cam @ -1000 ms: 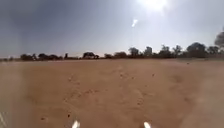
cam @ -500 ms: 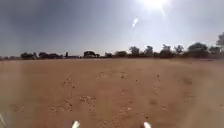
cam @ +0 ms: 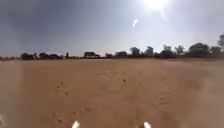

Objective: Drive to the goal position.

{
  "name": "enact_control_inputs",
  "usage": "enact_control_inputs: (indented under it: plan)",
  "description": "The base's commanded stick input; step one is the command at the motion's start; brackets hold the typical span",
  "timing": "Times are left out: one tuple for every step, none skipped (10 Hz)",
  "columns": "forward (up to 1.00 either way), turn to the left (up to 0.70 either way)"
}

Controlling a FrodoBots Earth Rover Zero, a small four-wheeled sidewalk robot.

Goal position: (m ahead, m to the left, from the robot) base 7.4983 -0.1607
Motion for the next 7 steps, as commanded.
enact_control_inputs:
  plan:
    - [0.7, 0.0]
    - [0.7, 0.0]
    - [0.7, 0.0]
    - [0.7, 0.0]
    - [0.7, 0.0]
    - [0.7, 0.0]
    - [0.7, 0.0]
